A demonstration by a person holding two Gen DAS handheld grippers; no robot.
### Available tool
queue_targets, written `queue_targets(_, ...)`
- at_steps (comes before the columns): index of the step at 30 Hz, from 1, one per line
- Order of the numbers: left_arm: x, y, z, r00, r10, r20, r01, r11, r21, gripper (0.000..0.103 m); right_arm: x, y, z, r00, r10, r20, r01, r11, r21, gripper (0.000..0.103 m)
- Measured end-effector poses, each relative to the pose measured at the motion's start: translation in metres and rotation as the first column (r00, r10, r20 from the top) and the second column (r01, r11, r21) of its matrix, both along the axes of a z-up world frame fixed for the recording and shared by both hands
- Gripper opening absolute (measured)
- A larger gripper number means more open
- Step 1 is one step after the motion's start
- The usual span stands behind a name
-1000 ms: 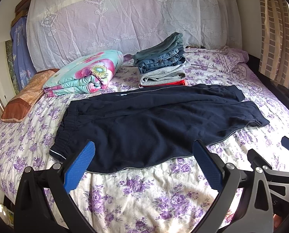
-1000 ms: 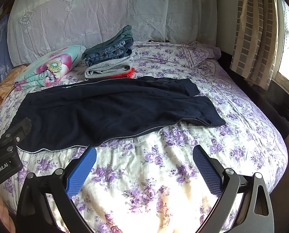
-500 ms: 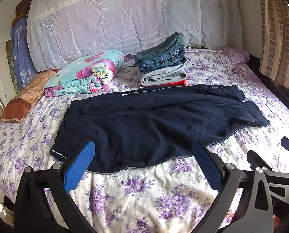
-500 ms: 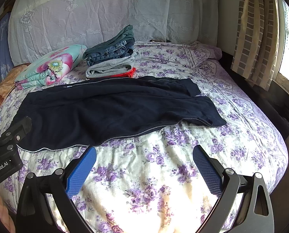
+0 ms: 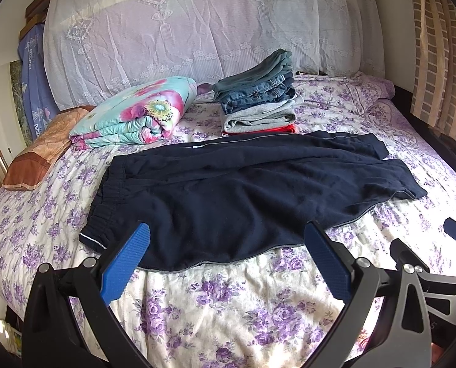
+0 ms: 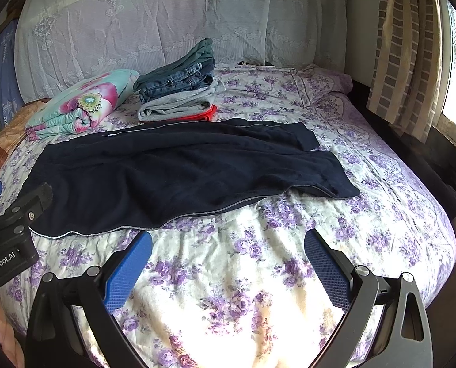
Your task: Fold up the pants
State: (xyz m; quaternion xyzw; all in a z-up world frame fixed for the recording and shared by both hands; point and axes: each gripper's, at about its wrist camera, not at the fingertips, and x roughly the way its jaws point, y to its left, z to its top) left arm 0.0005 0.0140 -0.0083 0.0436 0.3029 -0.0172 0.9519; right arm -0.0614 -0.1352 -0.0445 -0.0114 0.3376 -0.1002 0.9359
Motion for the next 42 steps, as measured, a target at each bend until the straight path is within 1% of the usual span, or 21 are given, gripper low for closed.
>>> queue_targets(6,0.000,0.000,0.000,1.000,0.000,-0.001,0.000,1.000,0.000,0.098,0.000,0.002,-0.001,1.000,0.003,-0.003,-0.003,1.000,0.001,0.100)
queue_targets(17,0.000,0.008,-0.009,1.000,0.012,-0.022,-0.012,1.000,-0.003,0.098,0.003,0.003,-0.003,1.000,0.010,-0.014,-0.009,1.000,0.001,0.100)
queue_targets(20,0.006,0.011,-0.018,0.998,0.007,-0.063,-0.008,1.000,-0.014,0.098,0.006,-0.001,-0.007,1.000,0.014,-0.027,-0.014,1.000,0.011,0.100)
queue_targets(22,0.012,0.020,-0.030,0.993,0.007,-0.120,-0.012,0.999,-0.045,0.098,0.009,-0.007,-0.014,0.999,0.012,-0.043,-0.011,1.000,0.022,0.100)
queue_targets(24,0.020,0.037,-0.050,0.981,0.040,-0.190,-0.056,0.995,-0.079,0.098,0.013,-0.015,-0.023,0.998,-0.001,-0.069,0.004,0.999,0.050,0.100)
queue_targets(26,0.029,0.058,-0.069,0.960,0.083,-0.268,-0.117,0.986,-0.115,0.098,0.020,-0.022,-0.032,0.995,-0.014,-0.100,0.022,0.997,0.077,0.100)
queue_targets(27,0.036,0.074,-0.081,0.941,0.101,-0.324,-0.155,0.977,-0.145,0.098,0.022,-0.025,-0.036,0.994,-0.016,-0.110,0.026,0.995,0.092,0.100)
queue_targets(29,0.046,0.097,-0.095,0.912,0.116,-0.393,-0.204,0.960,-0.190,0.098,0.026,-0.026,-0.041,0.992,-0.009,-0.125,0.024,0.992,0.121,0.100)
queue_targets(31,0.058,0.121,-0.104,0.890,0.138,-0.434,-0.261,0.935,-0.239,0.098,0.028,-0.023,-0.045,0.992,0.009,-0.129,0.007,0.992,0.128,0.100)
queue_targets(33,0.070,0.142,-0.110,0.886,0.137,-0.443,-0.295,0.904,-0.311,0.098,0.028,-0.020,-0.047,0.991,0.022,-0.131,-0.006,0.993,0.121,0.100)
queue_targets(35,0.081,0.154,-0.109,0.894,0.132,-0.429,-0.304,0.881,-0.362,0.098,0.027,-0.020,-0.048,0.991,0.027,-0.134,-0.011,0.993,0.119,0.100)
queue_targets(36,0.089,0.157,-0.108,0.902,0.133,-0.411,-0.300,0.877,-0.375,0.096,0.027,-0.022,-0.048,0.990,0.023,-0.136,-0.007,0.993,0.121,0.100)
queue_targets(37,0.096,0.160,-0.107,0.905,0.145,-0.399,-0.303,0.880,-0.366,0.087,0.027,-0.025,-0.049,0.990,0.018,-0.138,0.000,0.992,0.125,0.100)
queue_targets(38,0.104,0.164,-0.108,0.900,0.178,-0.397,-0.322,0.886,-0.333,0.050,0.027,-0.029,-0.049,0.990,0.009,-0.139,0.008,0.992,0.127,0.100)
queue_targets(39,0.112,0.170,-0.110,0.886,0.221,-0.408,-0.359,0.884,-0.301,0.017,0.026,-0.035,-0.049,0.990,-0.002,-0.140,0.020,0.992,0.128,0.100)
queue_targets(40,0.116,0.180,-0.113,0.879,0.216,-0.424,-0.380,0.857,-0.350,0.016,0.025,-0.041,-0.049,0.990,-0.014,-0.141,0.032,0.991,0.127,0.100)
queue_targets(41,0.119,0.188,-0.114,0.882,0.194,-0.429,-0.382,0.828,-0.410,0.013,0.024,-0.048,-0.048,0.990,-0.026,-0.141,0.043,0.991,0.123,0.100)
queue_targets(42,0.116,0.195,-0.113,0.892,0.177,-0.416,-0.373,0.808,-0.457,0.012,0.023,-0.057,-0.046,0.989,-0.039,-0.141,0.056,0.992,0.115,0.100)
